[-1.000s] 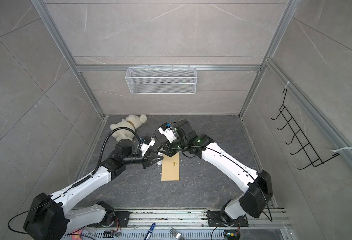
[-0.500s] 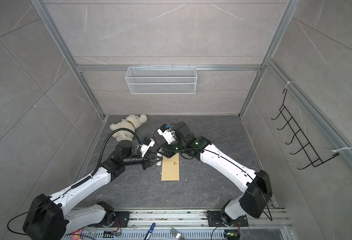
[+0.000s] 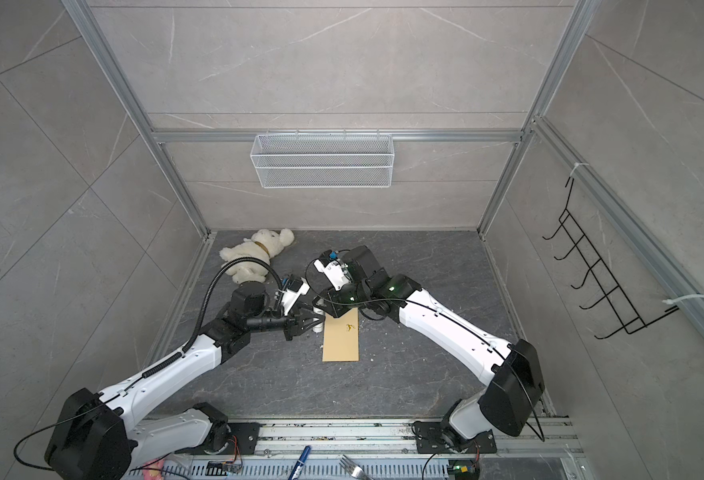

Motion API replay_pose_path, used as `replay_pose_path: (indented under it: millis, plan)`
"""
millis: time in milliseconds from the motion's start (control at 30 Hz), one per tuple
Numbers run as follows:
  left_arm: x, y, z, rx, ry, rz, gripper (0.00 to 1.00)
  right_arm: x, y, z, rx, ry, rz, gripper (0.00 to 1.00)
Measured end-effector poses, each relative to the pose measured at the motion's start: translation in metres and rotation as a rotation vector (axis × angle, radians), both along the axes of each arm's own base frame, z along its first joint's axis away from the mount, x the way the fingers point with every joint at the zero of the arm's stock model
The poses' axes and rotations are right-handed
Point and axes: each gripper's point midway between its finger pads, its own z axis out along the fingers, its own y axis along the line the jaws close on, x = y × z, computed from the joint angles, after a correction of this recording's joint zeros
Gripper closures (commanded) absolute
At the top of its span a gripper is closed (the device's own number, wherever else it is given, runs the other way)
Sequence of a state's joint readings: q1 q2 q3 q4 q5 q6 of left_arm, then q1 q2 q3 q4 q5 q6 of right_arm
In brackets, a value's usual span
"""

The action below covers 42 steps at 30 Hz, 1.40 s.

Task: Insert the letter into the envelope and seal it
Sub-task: 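Press the clear cap down onto the glue stick with the right gripper, then open the right gripper and pull it back from the capped glue stick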

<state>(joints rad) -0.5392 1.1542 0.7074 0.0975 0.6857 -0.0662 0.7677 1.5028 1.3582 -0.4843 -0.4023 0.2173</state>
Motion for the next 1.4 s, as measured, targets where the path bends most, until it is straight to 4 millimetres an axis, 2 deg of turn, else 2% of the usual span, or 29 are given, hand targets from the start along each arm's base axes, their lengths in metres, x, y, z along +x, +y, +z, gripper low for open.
replay_pose_path:
  millis: [500, 800, 867, 967, 1000, 1100, 1233, 1333, 1400]
  plan:
    - [0.005, -0.002, 0.006, -0.012, -0.039, 0.016, 1.0, 0.003, -0.002, 0.01, -0.045, -0.045, -0.003, 0.91]
    - [0.011, -0.004, 0.03, -0.043, -0.113, 0.026, 1.0, 0.007, -0.004, 0.037, -0.073, -0.124, -0.019, 0.8]
    - [0.014, -0.004, 0.037, -0.048, -0.132, 0.035, 1.0, 0.009, -0.004, 0.044, -0.071, -0.151, -0.032, 0.66]
    - [0.019, -0.003, 0.048, -0.054, -0.167, 0.06, 1.0, 0.004, -0.006, 0.054, -0.067, -0.182, -0.039, 0.35]
    - [0.023, -0.002, 0.053, -0.055, -0.18, 0.078, 1.0, 0.0, -0.006, 0.059, -0.059, -0.195, -0.039, 0.28]
    - [0.031, 0.002, 0.061, -0.049, -0.199, 0.122, 1.0, -0.007, -0.013, 0.085, -0.004, -0.269, -0.066, 0.18]
    - [0.041, 0.008, 0.068, -0.004, -0.178, 0.187, 1.0, -0.012, -0.041, 0.124, 0.09, -0.397, -0.159, 0.1]
    - [0.051, 0.016, 0.079, 0.052, -0.148, 0.254, 1.0, -0.013, -0.061, 0.143, 0.139, -0.477, -0.237, 0.05]
    - [0.061, 0.022, 0.087, 0.091, -0.118, 0.303, 1.0, -0.01, -0.074, 0.146, 0.145, -0.516, -0.298, 0.03]
